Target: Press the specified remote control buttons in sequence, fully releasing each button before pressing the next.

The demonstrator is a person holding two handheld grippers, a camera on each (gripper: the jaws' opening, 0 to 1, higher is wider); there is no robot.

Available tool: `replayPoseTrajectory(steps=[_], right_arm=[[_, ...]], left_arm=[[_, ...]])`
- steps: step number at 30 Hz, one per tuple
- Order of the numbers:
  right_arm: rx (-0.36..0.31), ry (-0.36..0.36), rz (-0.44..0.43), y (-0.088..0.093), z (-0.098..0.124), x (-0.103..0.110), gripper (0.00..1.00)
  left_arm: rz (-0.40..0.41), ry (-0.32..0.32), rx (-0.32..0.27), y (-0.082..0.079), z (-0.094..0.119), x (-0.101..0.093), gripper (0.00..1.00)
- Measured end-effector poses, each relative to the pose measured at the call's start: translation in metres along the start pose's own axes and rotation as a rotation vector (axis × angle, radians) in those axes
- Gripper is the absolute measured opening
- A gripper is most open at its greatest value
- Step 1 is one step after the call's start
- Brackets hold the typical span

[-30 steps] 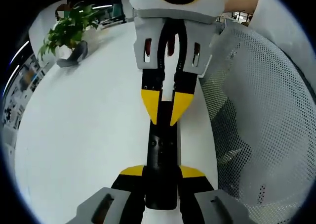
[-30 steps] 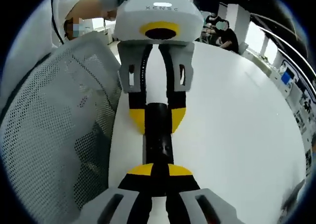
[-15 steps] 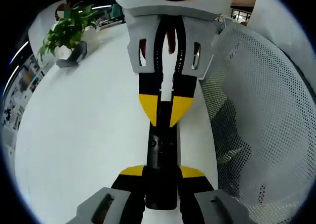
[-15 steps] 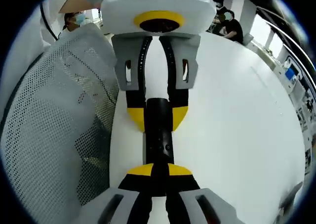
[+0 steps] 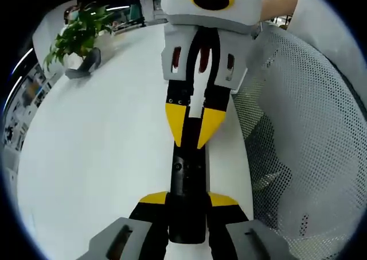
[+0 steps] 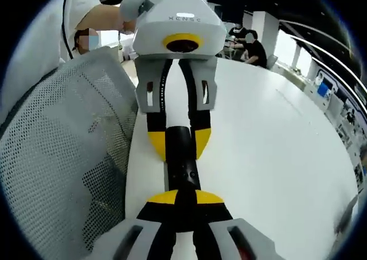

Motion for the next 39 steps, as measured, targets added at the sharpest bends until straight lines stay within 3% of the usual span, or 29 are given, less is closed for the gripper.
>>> replayPoseTrajectory(steps=[7,9,12,15,19,24,30,35,39], right_arm=[[0.114,-0.074,0.140,-0.010,-0.005,0.001,0.02],[0.178,-0.106,0.141,-0.014,-0.006,-0.002,0.02],[0.244,-0.109,0.046,-0.019,-0.008,-0.006,0.00],[0.229,-0.086,-0.018,-0.018,-0.009,-0.008,0.00],[0.188,-0.031,0.031,-0.015,-0.007,-0.003,0.00],[0.040,-0.016,-0.090,-0.007,-0.003,-0.005,0.00],[0.021,0.024,-0.070,-0.006,-0.003,0.000,0.00],[0.020,0.018,-0.040,-0.010,-0.003,0.002,0.00],[0.062,0.017,0.006,-0.008,-0.005,0.001,0.00]], left_arm=[[0.000,-0.002,-0.001,0.000,0.000,0.000,0.24],[0.000,-0.001,-0.003,0.000,0.000,0.000,0.24],[0.003,0.001,-0.006,0.001,0.000,0.000,0.24],[0.007,0.000,-0.007,0.001,0.000,0.000,0.24],[0.009,-0.002,-0.012,0.002,0.000,0.000,0.24],[0.009,-0.003,-0.013,0.002,0.000,0.000,0.24],[0.012,-0.005,-0.011,0.002,-0.001,0.000,0.24],[0.012,-0.005,-0.010,0.001,-0.001,0.000,0.24],[0.014,-0.006,-0.011,0.001,0.000,-0.001,0.24]])
Point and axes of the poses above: the point that each gripper's makers call its tool centre point, and the gripper's own axes: z roughly backward along the fingers, x roughly to its left, y roughly out of its underside, the point moved 7 cm from there along z, roughly backward along the fingers, and after that the axes turned 1 degree about -x, right-handed, at the moved point
